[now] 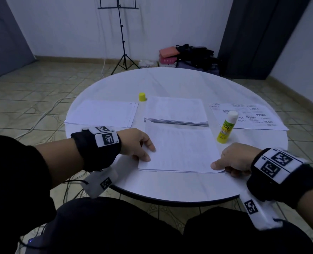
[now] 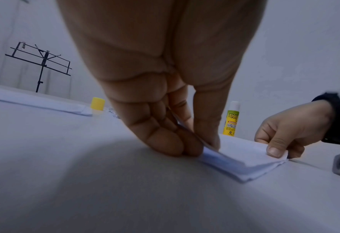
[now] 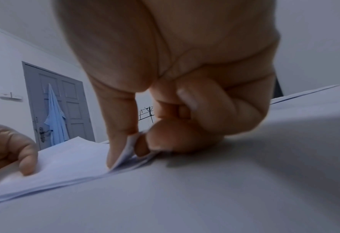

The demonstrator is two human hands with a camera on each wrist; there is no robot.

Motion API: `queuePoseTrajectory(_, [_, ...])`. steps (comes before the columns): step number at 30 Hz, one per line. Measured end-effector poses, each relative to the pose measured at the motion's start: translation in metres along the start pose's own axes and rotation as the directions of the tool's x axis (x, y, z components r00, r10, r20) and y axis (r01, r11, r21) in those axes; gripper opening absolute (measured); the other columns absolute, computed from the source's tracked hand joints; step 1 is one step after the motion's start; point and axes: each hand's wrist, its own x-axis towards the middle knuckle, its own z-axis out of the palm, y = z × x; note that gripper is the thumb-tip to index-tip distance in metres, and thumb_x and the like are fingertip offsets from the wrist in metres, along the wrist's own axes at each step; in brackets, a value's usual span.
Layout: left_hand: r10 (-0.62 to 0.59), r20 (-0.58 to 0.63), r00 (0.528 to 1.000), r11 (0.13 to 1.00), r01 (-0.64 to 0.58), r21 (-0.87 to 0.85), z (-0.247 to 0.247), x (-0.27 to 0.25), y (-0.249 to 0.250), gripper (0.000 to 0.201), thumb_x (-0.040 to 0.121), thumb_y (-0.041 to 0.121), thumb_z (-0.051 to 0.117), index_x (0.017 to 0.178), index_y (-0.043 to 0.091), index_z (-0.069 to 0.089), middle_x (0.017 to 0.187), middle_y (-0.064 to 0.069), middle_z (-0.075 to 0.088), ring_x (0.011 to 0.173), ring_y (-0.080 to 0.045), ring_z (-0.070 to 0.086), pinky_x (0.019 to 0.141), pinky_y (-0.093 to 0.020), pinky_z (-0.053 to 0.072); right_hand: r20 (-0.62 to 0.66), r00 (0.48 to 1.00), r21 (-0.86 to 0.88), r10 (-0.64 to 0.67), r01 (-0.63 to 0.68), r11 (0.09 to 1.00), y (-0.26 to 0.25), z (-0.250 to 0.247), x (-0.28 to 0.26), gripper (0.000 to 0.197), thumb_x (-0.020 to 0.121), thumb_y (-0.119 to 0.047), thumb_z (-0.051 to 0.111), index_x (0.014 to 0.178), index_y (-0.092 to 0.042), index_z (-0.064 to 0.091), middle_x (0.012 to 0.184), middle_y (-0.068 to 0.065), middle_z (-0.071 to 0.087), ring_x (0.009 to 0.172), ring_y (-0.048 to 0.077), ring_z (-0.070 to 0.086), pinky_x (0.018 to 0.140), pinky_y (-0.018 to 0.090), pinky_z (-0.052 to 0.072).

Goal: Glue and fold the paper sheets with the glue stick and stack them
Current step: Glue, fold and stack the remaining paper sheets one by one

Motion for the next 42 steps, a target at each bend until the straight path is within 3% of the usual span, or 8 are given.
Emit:
queuePoseTrajectory(11, [0.013, -0.004, 1.0, 0.999, -0.013, 0.03, 0.001, -0.001, -0.001, 0.027, 0.072, 0.024, 0.082, 0.079, 0.032, 0.057, 0.069, 0.006, 0.056, 0.059, -0.006, 0.052, 0.059, -0.016, 0.039, 0.002, 1.0, 0.0, -0.013, 0.013, 1.0, 0.002, 0.001, 0.003, 0.039, 0.082, -0.033, 0.07, 0.058, -0.011, 0.05, 0.041, 0.001, 0.049, 0.033, 0.014, 0.036, 0.04, 0.02, 0.028])
queuePoseTrajectory(17, [0.013, 0.0, 1.0, 0.997, -0.012, 0.08, 0.003, 0.001, 0.0, 0.027, 0.073, 0.023, 0.081, 0.08, 0.032, 0.057, 0.068, 0.008, 0.055, 0.058, -0.005, 0.052, 0.047, -0.006, 0.035, 0.002, 1.0, 0.034, -0.017, 0.017, 0.999, 0.005, 0.002, 0.005, 0.039, 0.082, -0.031, 0.072, 0.058, -0.01, 0.05, 0.041, 0.002, 0.049, 0.035, 0.015, 0.036, 0.04, 0.021, 0.029])
queuePoseTrajectory(30, [-0.013, -0.011, 1.0, 0.992, 0.014, 0.125, 0.003, 0.003, 0.002, 0.028, 0.073, 0.025, 0.081, 0.09, 0.031, 0.059, 0.065, 0.008, 0.056, 0.057, -0.004, 0.052, 0.047, -0.007, 0.036, -0.008, 1.0, 0.039, -0.014, 0.015, 0.999, 0.006, 0.004, 0.005, 0.037, 0.083, -0.03, 0.07, 0.061, -0.008, 0.049, 0.054, 0.006, 0.053, 0.048, 0.02, 0.043, 0.045, 0.023, 0.033])
queuePoseTrajectory(32, [-0.014, -0.002, 1.0, 0.988, 0.014, 0.152, 0.003, 0.003, 0.004, 0.037, 0.073, 0.026, 0.08, 0.102, 0.033, 0.059, 0.069, 0.005, 0.057, 0.057, -0.008, 0.053, 0.053, -0.013, 0.04, -0.027, 0.999, 0.047, -0.024, 0.026, 0.999, 0.005, 0.005, 0.004, 0.031, 0.082, -0.028, 0.071, 0.071, -0.008, 0.051, 0.062, 0.007, 0.056, 0.051, 0.019, 0.045, 0.045, 0.023, 0.033])
queuePoseTrajectory(34, [-0.042, 0.032, 0.999, 0.979, 0.034, 0.202, 0.002, 0.002, 0.005, 0.049, 0.075, 0.031, 0.078, 0.116, 0.039, 0.053, 0.079, 0.002, 0.06, 0.06, -0.015, 0.056, 0.059, -0.02, 0.045, -0.08, 0.996, 0.07, -0.034, 0.04, 0.997, 0.005, 0.005, 0.002, 0.035, 0.078, -0.027, 0.074, 0.097, -0.013, 0.048, 0.079, 0.003, 0.057, 0.059, 0.016, 0.048, 0.047, 0.023, 0.032])
queuePoseTrajectory(37, [-0.098, 0.092, 0.991, 0.938, 0.061, 0.342, -0.003, 0.001, 0.008, 0.06, 0.076, 0.043, 0.075, 0.127, 0.044, 0.045, 0.095, -0.005, 0.069, 0.059, -0.019, 0.058, 0.064, -0.024, 0.049, -0.094, 0.989, 0.006, -0.114, 0.116, 0.993, 0.006, 0.002, 0.0, 0.068, 0.078, -0.025, 0.075, 0.134, -0.027, 0.037, 0.116, -0.002, 0.051, 0.094, 0.017, 0.055, 0.064, 0.021, 0.039])
queuePoseTrajectory(39, [-0.119, 0.125, 0.985, 0.895, 0.052, 0.443, -0.008, 0.0, 0.013, 0.065, 0.074, 0.045, 0.075, 0.13, 0.046, 0.042, 0.096, -0.006, 0.069, 0.062, -0.019, 0.058, 0.06, -0.021, 0.047, -0.055, 0.986, -0.054, -0.156, 0.153, 0.987, 0.007, -0.002, -0.001, 0.07, 0.079, -0.024, 0.074, 0.139, -0.03, 0.04, 0.138, -0.002, 0.043, 0.113, 0.017, 0.051, 0.077, 0.02, 0.038])
queuePoseTrajectory(42, [-0.138, 0.16, 0.978, 0.813, 0.02, 0.582, -0.016, 0.001, 0.032, 0.065, 0.073, 0.042, 0.077, 0.13, 0.041, 0.046, 0.101, 0.001, 0.064, 0.081, -0.017, 0.063, 0.07, -0.021, 0.047, -0.003, 0.987, -0.083, -0.158, 0.157, 0.984, 0.01, -0.007, 0.003, 0.068, 0.075, -0.023, 0.077, 0.135, -0.032, 0.046, 0.129, -0.003, 0.049, 0.082, 0.011, 0.056, 0.066, 0.019, 0.042])
